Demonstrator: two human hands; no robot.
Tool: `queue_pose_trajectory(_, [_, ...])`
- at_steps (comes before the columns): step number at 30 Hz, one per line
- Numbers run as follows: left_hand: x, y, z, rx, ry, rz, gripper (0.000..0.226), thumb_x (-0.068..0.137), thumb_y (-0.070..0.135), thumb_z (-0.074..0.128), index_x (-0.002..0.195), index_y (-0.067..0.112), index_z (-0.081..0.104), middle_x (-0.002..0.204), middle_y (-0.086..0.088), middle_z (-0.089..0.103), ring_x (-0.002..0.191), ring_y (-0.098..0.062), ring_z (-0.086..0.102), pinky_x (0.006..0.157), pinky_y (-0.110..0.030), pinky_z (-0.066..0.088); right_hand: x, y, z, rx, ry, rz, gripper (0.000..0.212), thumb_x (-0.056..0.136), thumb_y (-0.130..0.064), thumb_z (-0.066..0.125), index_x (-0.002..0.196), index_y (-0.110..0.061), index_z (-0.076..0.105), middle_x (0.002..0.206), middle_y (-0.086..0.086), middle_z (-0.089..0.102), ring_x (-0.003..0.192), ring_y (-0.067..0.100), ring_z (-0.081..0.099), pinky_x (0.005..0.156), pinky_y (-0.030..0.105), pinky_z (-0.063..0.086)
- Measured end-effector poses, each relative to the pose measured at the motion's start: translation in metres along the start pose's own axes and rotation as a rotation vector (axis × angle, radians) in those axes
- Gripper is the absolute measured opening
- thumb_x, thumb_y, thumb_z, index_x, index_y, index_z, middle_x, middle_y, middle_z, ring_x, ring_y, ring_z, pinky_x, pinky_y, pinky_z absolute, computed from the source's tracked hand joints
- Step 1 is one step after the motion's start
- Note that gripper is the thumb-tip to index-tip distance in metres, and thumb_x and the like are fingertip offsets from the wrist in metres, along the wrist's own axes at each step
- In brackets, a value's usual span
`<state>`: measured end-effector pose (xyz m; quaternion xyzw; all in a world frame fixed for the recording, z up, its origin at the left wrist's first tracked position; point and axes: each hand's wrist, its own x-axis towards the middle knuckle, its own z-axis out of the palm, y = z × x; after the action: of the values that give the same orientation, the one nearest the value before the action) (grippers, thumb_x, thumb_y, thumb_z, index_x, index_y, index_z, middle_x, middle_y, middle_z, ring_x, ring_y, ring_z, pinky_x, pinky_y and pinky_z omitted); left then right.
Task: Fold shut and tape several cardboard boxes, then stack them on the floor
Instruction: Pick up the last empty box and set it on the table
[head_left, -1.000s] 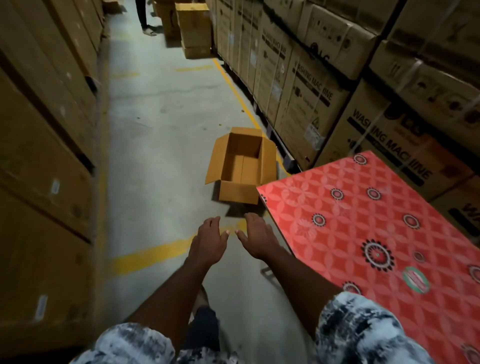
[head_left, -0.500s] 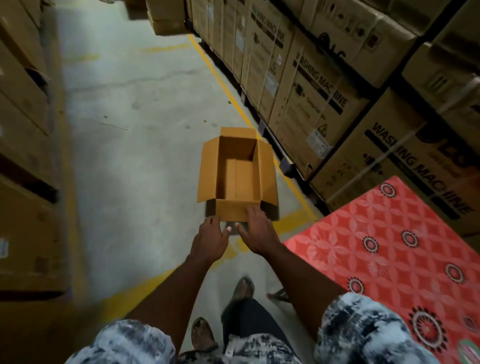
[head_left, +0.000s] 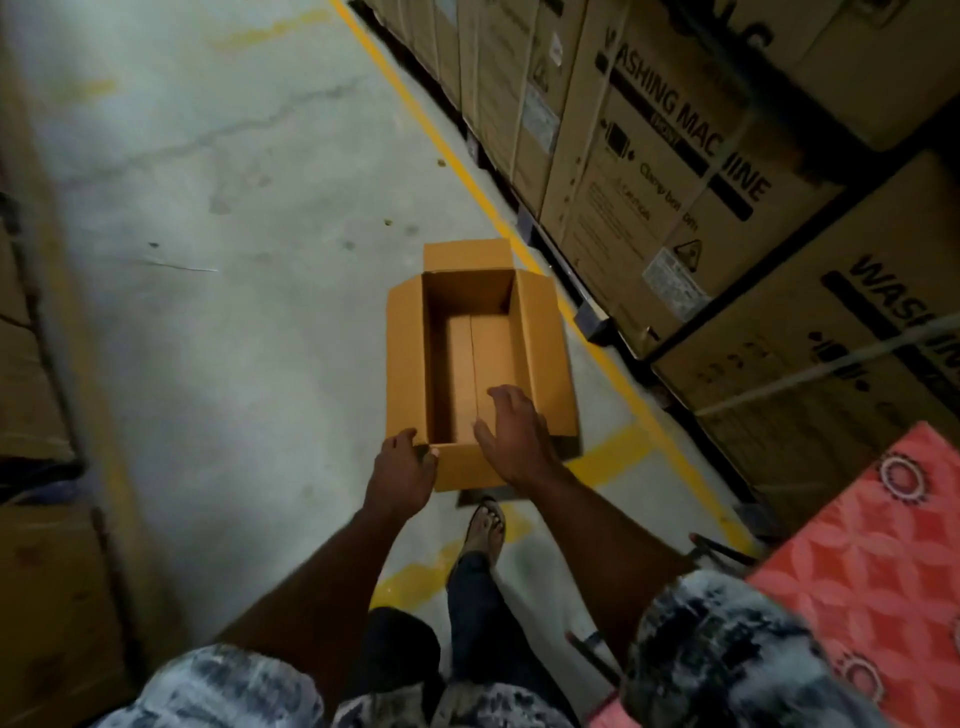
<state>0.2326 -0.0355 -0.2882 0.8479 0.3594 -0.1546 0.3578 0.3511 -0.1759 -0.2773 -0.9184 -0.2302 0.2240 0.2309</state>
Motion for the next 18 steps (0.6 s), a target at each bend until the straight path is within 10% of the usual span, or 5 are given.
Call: queue_pose_trajectory(18, [0.301, -0.045, 0.082, 0.022, -0.220, -0.196, 0.062, 0.102, 0.035, 0.056, 0.152, 0.005, 0.036, 0.152, -0.019, 0.043, 0.136, -0.034, 0.046, 0.108, -0.041, 0.039, 0.255, 0.137, 0.126, 0.157, 0.035, 0.540, 0.050, 0.098, -0.029, 0.062, 0.143, -0.011, 0.049, 0.144, 0.013, 0.048, 0.130, 0.034, 0.048, 0.106, 0.043, 0.041])
